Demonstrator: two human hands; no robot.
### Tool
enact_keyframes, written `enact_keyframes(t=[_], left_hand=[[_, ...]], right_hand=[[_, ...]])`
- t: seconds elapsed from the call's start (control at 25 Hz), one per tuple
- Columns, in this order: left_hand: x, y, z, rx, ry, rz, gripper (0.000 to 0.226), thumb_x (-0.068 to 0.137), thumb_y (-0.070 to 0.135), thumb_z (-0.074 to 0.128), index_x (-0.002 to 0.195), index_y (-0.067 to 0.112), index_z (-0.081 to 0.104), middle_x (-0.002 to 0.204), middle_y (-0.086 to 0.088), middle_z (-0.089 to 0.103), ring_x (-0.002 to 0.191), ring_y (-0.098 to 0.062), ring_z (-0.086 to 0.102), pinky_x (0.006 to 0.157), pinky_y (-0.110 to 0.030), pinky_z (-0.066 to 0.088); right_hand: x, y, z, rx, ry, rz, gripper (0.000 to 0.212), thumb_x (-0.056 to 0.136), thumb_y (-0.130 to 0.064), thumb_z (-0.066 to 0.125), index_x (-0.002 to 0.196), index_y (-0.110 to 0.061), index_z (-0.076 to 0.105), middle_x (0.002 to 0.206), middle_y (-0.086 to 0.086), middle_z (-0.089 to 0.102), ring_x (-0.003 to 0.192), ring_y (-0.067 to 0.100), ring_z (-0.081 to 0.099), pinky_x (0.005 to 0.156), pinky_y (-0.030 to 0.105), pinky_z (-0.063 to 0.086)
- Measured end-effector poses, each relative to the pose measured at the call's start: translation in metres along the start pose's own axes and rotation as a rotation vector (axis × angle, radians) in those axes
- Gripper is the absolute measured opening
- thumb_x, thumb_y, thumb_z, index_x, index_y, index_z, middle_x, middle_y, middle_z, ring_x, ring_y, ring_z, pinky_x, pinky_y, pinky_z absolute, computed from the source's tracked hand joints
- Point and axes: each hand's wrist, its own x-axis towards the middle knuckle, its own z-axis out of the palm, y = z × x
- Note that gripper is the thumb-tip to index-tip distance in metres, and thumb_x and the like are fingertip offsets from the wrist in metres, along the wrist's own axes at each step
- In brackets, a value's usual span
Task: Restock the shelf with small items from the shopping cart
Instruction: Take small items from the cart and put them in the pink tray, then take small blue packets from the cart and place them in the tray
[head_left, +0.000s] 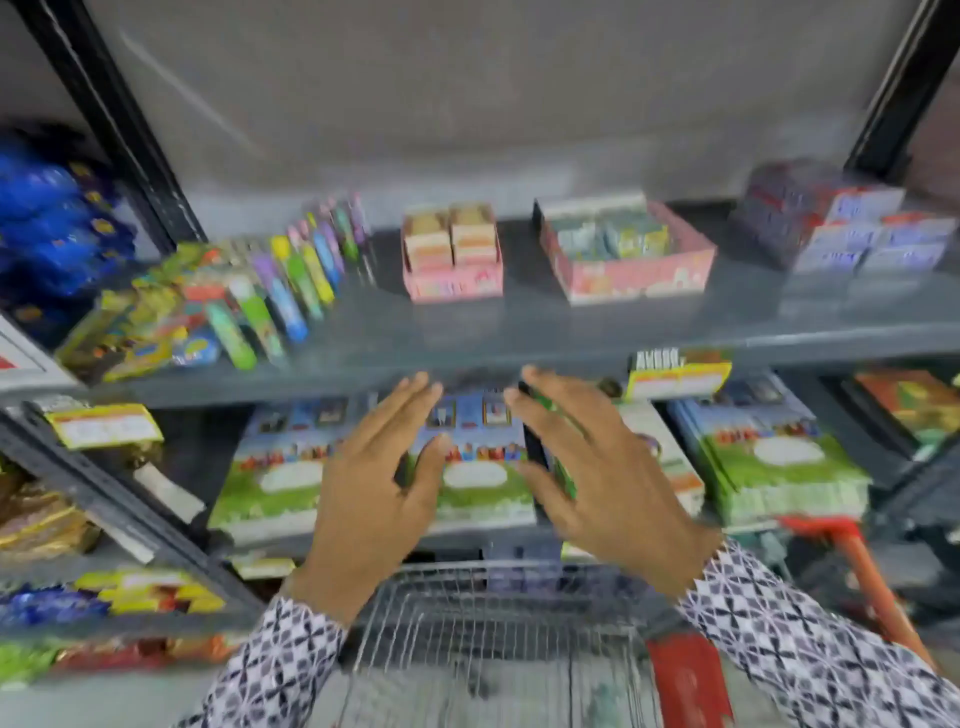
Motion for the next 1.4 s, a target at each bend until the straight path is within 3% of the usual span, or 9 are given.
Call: enact_keyframes(t=[0.2,0.4,0.52,0.64,0.84,1.0,1.08,1.24,1.4], left_hand=[[-0.139,-0.044,0.104,-0.022,-0.554,-0.33,0.051,0.106,0.037,0.058,0.155,0.027,0.049,0.161,0.011,0.048,0.15,-0.01,0.044,0.122,-0.03,0.037],[-0.238,-0.098,0.225,0.041,-0.932,-0.449,0.041,0.105,0.027,0.056,0.146,0.022,0.061,0.138,-0.009,0.072,0.112,-0.028,0.072,0.096,-0.041,0.059],[-0.307,-0.117,0.289,-0.011,-1.135,-0.548,0.041,0.1,0.026,0.059,0.141,0.026,0.065,0.144,-0.004,0.068,0.123,-0.025,0.069,0.104,-0.036,0.056],[-0.363,-0.123,0.342,-0.045,-1.39,-0.551,0.04,0.098,0.027,0.064,0.137,0.023,0.067,0.144,-0.005,0.067,0.129,-0.024,0.064,0.106,-0.031,0.052],[-0.42,-0.124,0.403,0.058,-1.658,-0.187,0.056,0.089,0.038,0.077,0.139,0.017,0.062,0.139,-0.012,0.066,0.126,-0.032,0.061,0.104,-0.045,0.054],[-0.445,-0.134,0.416,0.074,-1.695,-0.095,0.05,0.093,0.024,0.067,0.14,0.011,0.057,0.137,-0.016,0.066,0.125,-0.038,0.064,0.1,-0.046,0.056],[-0.44,-0.143,0.415,0.005,-1.621,-0.291,0.029,0.095,0.031,0.067,0.119,0.014,0.071,0.116,-0.012,0.075,0.107,-0.033,0.073,0.088,-0.038,0.06],[-0.412,-0.16,0.4,-0.153,-1.139,-0.806,0.023,0.097,0.032,0.069,0.101,0.011,0.076,0.093,-0.003,0.075,0.08,-0.02,0.071,0.058,-0.021,0.043],[-0.39,-0.174,0.381,-0.333,-0.925,-1.213,0.018,0.078,0.024,0.083,0.09,0.01,0.082,0.087,-0.014,0.08,0.08,-0.03,0.074,0.075,-0.05,0.062]], right_hand=[[-0.154,0.035,0.1,0.031,-0.514,0.322,0.054,0.093,-0.021,0.065,0.146,-0.02,0.051,0.153,0.007,0.046,0.136,0.028,0.049,0.104,0.042,0.051],[-0.288,0.093,0.205,0.058,-0.938,0.821,0.055,0.088,-0.018,0.052,0.142,-0.008,0.051,0.144,0.019,0.053,0.132,0.04,0.052,0.107,0.043,0.044],[-0.364,0.106,0.256,0.094,-1.099,1.058,0.062,0.091,-0.011,0.06,0.151,-0.01,0.043,0.154,0.018,0.044,0.14,0.037,0.047,0.111,0.039,0.042],[-0.415,0.117,0.301,0.091,-1.166,1.057,0.072,0.088,-0.007,0.063,0.154,-0.012,0.037,0.159,0.015,0.038,0.142,0.035,0.046,0.111,0.041,0.046],[-0.45,0.139,0.345,0.061,-1.23,0.908,0.078,0.088,-0.001,0.059,0.158,-0.008,0.025,0.169,0.018,0.014,0.155,0.037,0.018,0.118,0.047,0.039],[-0.462,0.147,0.368,0.029,-1.227,0.803,0.068,0.094,0.002,0.047,0.158,-0.009,0.028,0.171,0.014,0.012,0.158,0.038,0.011,0.122,0.051,0.031],[-0.469,0.152,0.372,0.0,-1.228,0.702,0.058,0.094,-0.004,0.049,0.151,-0.007,0.04,0.167,0.019,0.023,0.154,0.042,0.022,0.117,0.055,0.038],[-0.47,0.157,0.369,-0.104,-1.194,0.518,0.038,0.094,-0.02,0.046,0.127,-0.005,0.057,0.143,0.018,0.049,0.13,0.04,0.048,0.093,0.051,0.054],[-0.462,0.159,0.37,-0.252,-1.189,0.389,0.031,0.088,-0.023,0.069,0.116,-0.013,0.063,0.124,0.01,0.062,0.12,0.035,0.053,0.087,0.049,0.05]])
